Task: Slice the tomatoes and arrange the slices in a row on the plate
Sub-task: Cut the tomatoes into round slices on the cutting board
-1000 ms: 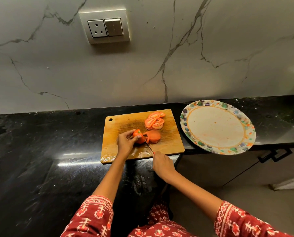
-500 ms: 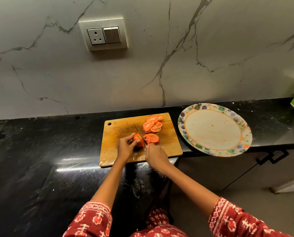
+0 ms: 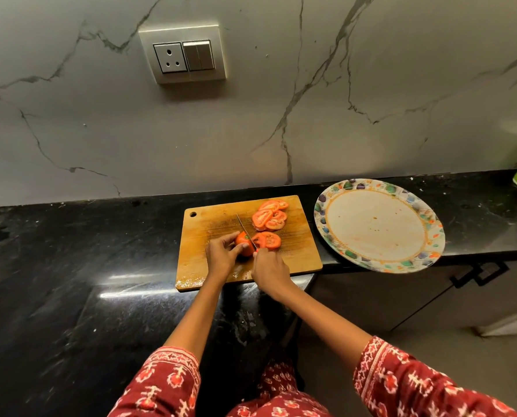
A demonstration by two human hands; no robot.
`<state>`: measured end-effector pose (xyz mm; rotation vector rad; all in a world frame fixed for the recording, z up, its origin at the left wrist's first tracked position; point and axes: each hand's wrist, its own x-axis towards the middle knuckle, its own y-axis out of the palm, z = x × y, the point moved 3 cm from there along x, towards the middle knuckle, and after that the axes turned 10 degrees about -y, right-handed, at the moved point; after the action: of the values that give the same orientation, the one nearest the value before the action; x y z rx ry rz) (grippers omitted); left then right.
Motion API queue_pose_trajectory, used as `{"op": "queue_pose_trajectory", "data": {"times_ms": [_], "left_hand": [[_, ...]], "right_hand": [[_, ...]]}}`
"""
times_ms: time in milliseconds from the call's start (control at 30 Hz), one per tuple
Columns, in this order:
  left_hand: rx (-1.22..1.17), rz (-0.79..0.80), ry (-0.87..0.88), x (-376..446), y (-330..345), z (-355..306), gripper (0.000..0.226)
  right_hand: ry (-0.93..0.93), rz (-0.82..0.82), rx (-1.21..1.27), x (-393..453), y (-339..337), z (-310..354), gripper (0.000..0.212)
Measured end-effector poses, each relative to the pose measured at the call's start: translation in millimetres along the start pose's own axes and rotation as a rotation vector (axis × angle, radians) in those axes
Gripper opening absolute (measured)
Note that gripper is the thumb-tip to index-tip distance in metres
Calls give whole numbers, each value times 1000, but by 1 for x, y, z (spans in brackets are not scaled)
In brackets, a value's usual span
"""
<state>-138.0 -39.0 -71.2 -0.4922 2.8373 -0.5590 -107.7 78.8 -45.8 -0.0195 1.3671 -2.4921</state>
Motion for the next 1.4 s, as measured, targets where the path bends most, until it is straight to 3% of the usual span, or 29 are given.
{"op": "queue_pose_trajectory", "data": {"times_ms": [833,1400], "left_hand": [[39,-6,-10,6,-2,2,42],[28,-31,-29,7,-2,5,42]], "right_hand": [[-89,10,-61,0,19,-18,32],[-40,35,5,17,22,-11,32]]}}
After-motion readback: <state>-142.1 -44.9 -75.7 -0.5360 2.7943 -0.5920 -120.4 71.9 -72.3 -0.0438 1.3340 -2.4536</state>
